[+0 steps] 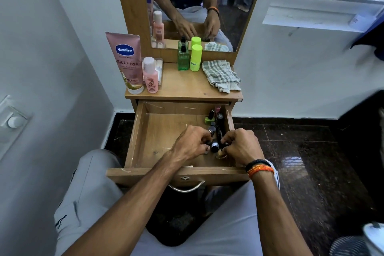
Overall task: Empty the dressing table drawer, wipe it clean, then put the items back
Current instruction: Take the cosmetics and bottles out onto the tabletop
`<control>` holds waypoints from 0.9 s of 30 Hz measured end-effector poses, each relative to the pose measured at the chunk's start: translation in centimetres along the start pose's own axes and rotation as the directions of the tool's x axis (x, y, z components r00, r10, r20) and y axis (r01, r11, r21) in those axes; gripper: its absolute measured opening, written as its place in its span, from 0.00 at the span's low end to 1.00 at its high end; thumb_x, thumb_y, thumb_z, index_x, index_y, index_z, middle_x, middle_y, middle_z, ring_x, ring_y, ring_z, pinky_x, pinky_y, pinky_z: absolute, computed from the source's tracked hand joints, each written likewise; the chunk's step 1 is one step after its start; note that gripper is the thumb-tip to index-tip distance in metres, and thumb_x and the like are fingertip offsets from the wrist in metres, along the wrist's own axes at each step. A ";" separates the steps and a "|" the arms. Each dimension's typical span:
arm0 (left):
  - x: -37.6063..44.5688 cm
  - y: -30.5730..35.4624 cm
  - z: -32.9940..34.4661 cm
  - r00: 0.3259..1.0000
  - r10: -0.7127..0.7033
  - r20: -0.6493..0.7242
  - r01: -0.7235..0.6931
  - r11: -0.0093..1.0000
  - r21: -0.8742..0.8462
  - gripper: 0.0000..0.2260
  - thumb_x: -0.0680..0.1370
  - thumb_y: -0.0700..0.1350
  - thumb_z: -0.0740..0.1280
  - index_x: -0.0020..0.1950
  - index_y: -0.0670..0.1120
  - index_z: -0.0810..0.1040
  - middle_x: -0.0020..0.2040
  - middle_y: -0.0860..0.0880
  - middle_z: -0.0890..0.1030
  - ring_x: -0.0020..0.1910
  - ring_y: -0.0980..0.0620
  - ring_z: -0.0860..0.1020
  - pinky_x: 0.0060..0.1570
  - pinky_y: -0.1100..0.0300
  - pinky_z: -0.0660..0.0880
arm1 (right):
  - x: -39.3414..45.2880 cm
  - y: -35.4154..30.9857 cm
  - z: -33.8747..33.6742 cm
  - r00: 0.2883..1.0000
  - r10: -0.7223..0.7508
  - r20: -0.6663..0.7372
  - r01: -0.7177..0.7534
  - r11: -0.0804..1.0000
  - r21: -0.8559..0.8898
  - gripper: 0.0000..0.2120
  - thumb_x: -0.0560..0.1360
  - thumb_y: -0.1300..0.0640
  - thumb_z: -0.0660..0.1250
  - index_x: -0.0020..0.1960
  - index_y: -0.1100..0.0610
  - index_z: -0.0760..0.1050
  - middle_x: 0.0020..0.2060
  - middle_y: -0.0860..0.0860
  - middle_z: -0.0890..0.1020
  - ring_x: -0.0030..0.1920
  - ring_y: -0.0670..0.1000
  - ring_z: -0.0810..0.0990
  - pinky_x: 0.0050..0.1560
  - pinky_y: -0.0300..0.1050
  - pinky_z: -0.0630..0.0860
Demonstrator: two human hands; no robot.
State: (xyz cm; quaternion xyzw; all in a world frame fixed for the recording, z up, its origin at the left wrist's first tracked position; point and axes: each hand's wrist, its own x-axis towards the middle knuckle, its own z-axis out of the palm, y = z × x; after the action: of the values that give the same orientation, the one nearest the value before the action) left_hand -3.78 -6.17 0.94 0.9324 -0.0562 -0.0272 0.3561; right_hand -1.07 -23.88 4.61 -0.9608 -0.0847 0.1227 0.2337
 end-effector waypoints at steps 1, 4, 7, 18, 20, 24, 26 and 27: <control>-0.1 0.0 -0.2 1.000 0.001 -0.007 -0.001 1.000 -0.008 0.10 0.74 0.42 0.75 0.54 0.46 0.84 0.48 0.50 0.85 0.46 0.56 0.82 0.47 0.61 0.80 | -0.1 0.0 -0.1 1.000 -0.003 -0.004 0.003 1.000 0.000 0.11 0.68 0.59 0.79 0.49 0.50 0.84 0.48 0.50 0.83 0.50 0.50 0.81 0.52 0.46 0.81; -0.2 0.3 -1.0 0.999 0.017 -0.042 -0.019 0.999 -0.050 0.07 0.74 0.42 0.75 0.52 0.45 0.85 0.44 0.51 0.85 0.42 0.58 0.81 0.43 0.65 0.79 | -0.2 -0.1 -0.7 0.999 -0.036 -0.027 0.036 0.999 -0.003 0.10 0.69 0.60 0.77 0.48 0.49 0.84 0.45 0.47 0.82 0.46 0.48 0.80 0.47 0.42 0.80; -0.3 0.5 -2.0 0.995 0.016 -0.102 -0.023 0.998 -0.064 0.08 0.74 0.43 0.75 0.53 0.46 0.84 0.42 0.52 0.84 0.39 0.61 0.80 0.39 0.71 0.76 | -0.1 -0.5 -1.5 0.995 -0.064 -0.070 0.065 0.998 0.003 0.10 0.69 0.60 0.77 0.45 0.48 0.82 0.40 0.45 0.81 0.42 0.45 0.80 0.43 0.40 0.79; 1.7 0.5 -7.9 0.923 -0.007 -0.385 -0.057 0.986 -0.155 0.09 0.70 0.42 0.79 0.49 0.46 0.85 0.38 0.53 0.83 0.36 0.57 0.80 0.36 0.71 0.77 | 2.2 -4.2 -4.7 0.947 -0.211 -0.243 0.262 0.944 0.201 0.12 0.66 0.59 0.81 0.46 0.51 0.82 0.39 0.45 0.83 0.41 0.43 0.83 0.44 0.38 0.81; 2.6 0.1 -9.3 0.905 -0.020 -0.424 -0.057 0.984 -0.168 0.08 0.70 0.41 0.79 0.47 0.46 0.85 0.37 0.52 0.84 0.35 0.57 0.80 0.37 0.66 0.80 | 3.3 -5.3 -5.2 0.938 -0.199 -0.283 0.274 0.928 0.254 0.12 0.65 0.59 0.81 0.47 0.52 0.83 0.38 0.44 0.84 0.40 0.42 0.83 0.42 0.34 0.80; 4.3 -0.5 -11.2 0.879 -0.024 -0.476 -0.066 0.983 -0.173 0.07 0.71 0.40 0.77 0.47 0.47 0.84 0.36 0.56 0.82 0.34 0.60 0.78 0.37 0.68 0.78 | 6.1 -7.3 -5.5 0.914 -0.172 -0.366 0.297 0.900 0.320 0.13 0.65 0.60 0.80 0.48 0.53 0.84 0.39 0.44 0.84 0.40 0.42 0.83 0.42 0.34 0.81; 5.3 -0.8 -12.0 0.859 -0.023 -0.511 -0.067 0.985 -0.157 0.07 0.71 0.40 0.77 0.47 0.47 0.85 0.37 0.55 0.82 0.34 0.60 0.78 0.36 0.71 0.76 | 7.8 -8.4 -5.3 0.901 -0.173 -0.398 0.312 0.895 0.318 0.12 0.65 0.60 0.80 0.47 0.54 0.84 0.38 0.44 0.84 0.39 0.41 0.83 0.45 0.38 0.82; 5.8 -0.9 -12.3 0.848 -0.027 -0.529 -0.061 0.987 -0.149 0.06 0.71 0.40 0.77 0.47 0.46 0.85 0.37 0.55 0.82 0.34 0.60 0.78 0.36 0.71 0.76 | 8.7 -8.9 -5.2 0.895 -0.173 -0.410 0.316 0.896 0.311 0.12 0.65 0.61 0.80 0.47 0.53 0.84 0.37 0.44 0.84 0.39 0.41 0.83 0.45 0.39 0.83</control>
State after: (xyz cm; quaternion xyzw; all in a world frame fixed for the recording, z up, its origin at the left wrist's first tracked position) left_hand 3.21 1.93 9.40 0.8717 0.0381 0.2291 0.4316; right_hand 7.74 -16.34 11.57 -0.8861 -0.1364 -0.0788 0.4359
